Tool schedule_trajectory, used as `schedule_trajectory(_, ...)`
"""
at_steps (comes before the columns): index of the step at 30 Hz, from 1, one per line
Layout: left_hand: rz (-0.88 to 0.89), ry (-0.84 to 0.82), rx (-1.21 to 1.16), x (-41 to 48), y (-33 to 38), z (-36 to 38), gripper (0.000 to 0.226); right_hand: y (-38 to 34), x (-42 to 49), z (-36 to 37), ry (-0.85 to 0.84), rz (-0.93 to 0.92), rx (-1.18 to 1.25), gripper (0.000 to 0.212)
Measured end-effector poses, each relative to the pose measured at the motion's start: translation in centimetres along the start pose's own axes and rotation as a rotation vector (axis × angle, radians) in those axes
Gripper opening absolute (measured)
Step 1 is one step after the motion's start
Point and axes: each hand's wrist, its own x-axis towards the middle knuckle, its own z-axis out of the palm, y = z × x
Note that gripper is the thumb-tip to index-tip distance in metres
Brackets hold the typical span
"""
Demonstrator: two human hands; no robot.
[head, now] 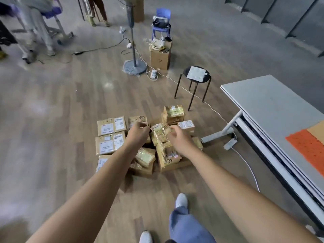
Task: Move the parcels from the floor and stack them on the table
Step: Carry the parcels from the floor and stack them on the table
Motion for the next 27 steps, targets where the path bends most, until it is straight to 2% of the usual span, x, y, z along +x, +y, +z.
schedule_trajectory(5,-0.121,0.08,-0.068,2.0,-4.9,-5.1,0.025,-3.6,2.8,5.4,-0.114,-0.029,-0.039,0.042)
schedule_trajectory(15,-0.301,0.166,0.045,8.9,-11.1,-11.4,0.032,-6.0,12.0,14.0,-0.295,0.037,0.038,0.039)
schedule_trajectory(21,-0.394,0.124,0.101,12.6,-16.7,-14.4,0.027,-5.5,14.2,20.0,-0.294,0.128,0.085,0.035)
schedule_trajectory(25,-0.418,0.047,0.158,16.1,-21.9,-16.5,0.009,-4.1,14.6,25.5,-0.282,0.238,0.107,0.039)
schedule_trajectory(27,-0.4,-0.014,0.19,18.2,-25.2,-16.9,0.008,-3.1,15.0,28.8,-0.252,0.305,0.115,0.039)
